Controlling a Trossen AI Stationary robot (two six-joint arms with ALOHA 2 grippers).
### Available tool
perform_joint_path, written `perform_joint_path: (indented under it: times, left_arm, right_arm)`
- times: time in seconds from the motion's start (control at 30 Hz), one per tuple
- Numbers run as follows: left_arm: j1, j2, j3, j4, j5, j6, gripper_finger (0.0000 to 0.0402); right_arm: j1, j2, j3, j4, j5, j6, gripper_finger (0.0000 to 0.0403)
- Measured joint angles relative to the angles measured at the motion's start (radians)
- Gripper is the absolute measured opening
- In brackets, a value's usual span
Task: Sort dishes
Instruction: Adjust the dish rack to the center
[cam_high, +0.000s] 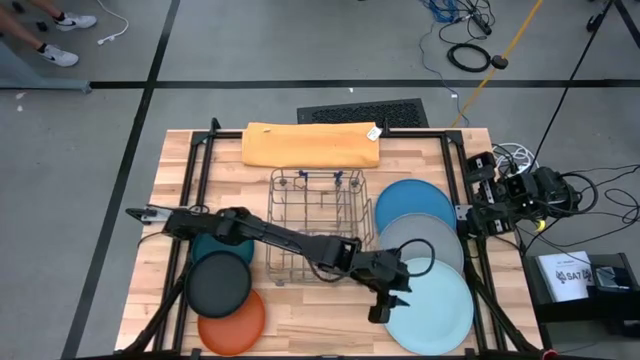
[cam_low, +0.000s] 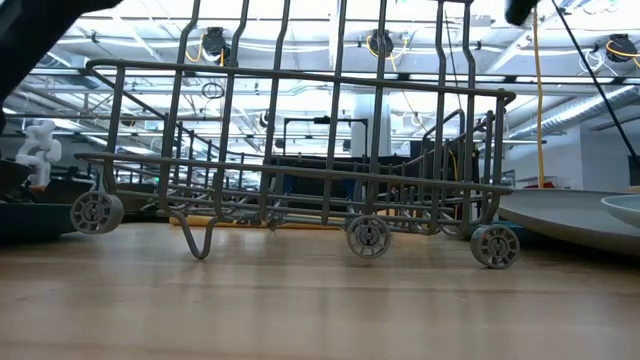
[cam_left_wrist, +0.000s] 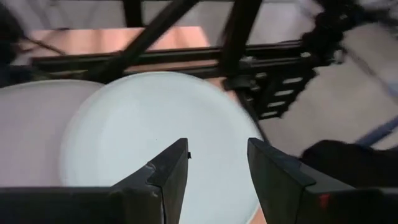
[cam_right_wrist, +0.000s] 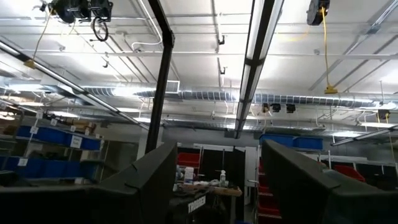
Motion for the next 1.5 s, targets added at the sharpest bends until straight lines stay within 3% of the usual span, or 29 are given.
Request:
perform_joint_path:
  times: [0.2,0.57,1.5]
  left_arm:
    - [0.026,0.028,0.000,0.090,0.021,0.007,0.0166]
    - [0.036,0.043,0.001,0.095,-0.159,0.092,0.0166]
    - [-0.075,0.060,0.001,0.141,-0.094,0.264,0.0166]
  right_arm:
    - [0.000,0.000,-0.001,-0.004,0.000,-0.002,0.0229]
    - [0.000,0.000,-0.001,-0.001,0.002,0.002,0.0229]
    - [0.000,0.003,-0.001,-0.022,0.025,0.025,0.0229]
